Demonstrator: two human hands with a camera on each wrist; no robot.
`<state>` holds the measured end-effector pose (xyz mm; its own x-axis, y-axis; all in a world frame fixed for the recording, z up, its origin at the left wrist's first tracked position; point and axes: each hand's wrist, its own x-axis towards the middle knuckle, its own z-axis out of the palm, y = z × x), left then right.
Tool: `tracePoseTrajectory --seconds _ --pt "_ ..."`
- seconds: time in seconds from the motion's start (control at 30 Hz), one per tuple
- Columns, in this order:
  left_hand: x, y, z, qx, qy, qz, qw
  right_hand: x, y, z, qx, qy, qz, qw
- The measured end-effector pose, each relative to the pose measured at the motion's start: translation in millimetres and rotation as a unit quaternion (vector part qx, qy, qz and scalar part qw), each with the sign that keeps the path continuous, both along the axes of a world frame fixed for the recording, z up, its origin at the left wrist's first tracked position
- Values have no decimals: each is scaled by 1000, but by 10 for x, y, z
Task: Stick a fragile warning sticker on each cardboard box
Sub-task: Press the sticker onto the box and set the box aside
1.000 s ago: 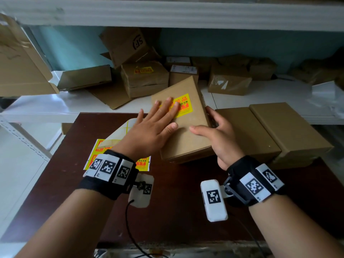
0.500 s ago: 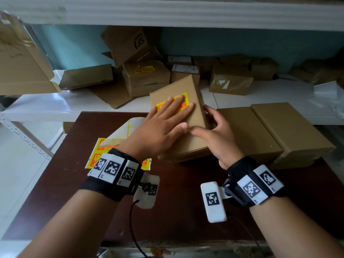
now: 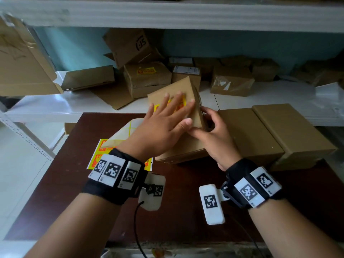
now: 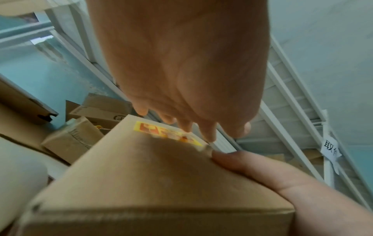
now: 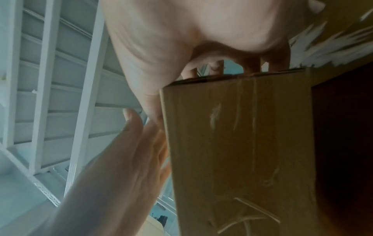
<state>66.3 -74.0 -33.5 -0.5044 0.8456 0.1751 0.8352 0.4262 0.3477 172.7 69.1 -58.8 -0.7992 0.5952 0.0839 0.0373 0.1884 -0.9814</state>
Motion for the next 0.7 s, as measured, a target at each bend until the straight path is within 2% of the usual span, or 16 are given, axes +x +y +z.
tracePoseTrajectory --seconds 0.07,0.13,0.2,0.33,0.47,0.5,0.7 --pt "-39 -23 -12 -38 14 29 999 13 29 -11 -5 2 -10 1000" --pt "-162 -119 -40 -71 14 109 991 31 63 -26 -17 -1 -12 1000" --pt "-280 -212 -43 -91 -36 173 980 42 95 -41 -29 -8 -6 1000" --pt "-298 -242 19 2 -170 233 957 48 128 6 -72 9 4 997" --pt "-229 -181 53 68 -389 210 894 23 153 13 -114 4 -9 993" --pt "-201 -168 53 78 -417 205 882 16 162 0 -125 -3 -12 992" --pt "-116 -40 -83 64 -431 216 874 7 228 -53 -116 -81 0 990"
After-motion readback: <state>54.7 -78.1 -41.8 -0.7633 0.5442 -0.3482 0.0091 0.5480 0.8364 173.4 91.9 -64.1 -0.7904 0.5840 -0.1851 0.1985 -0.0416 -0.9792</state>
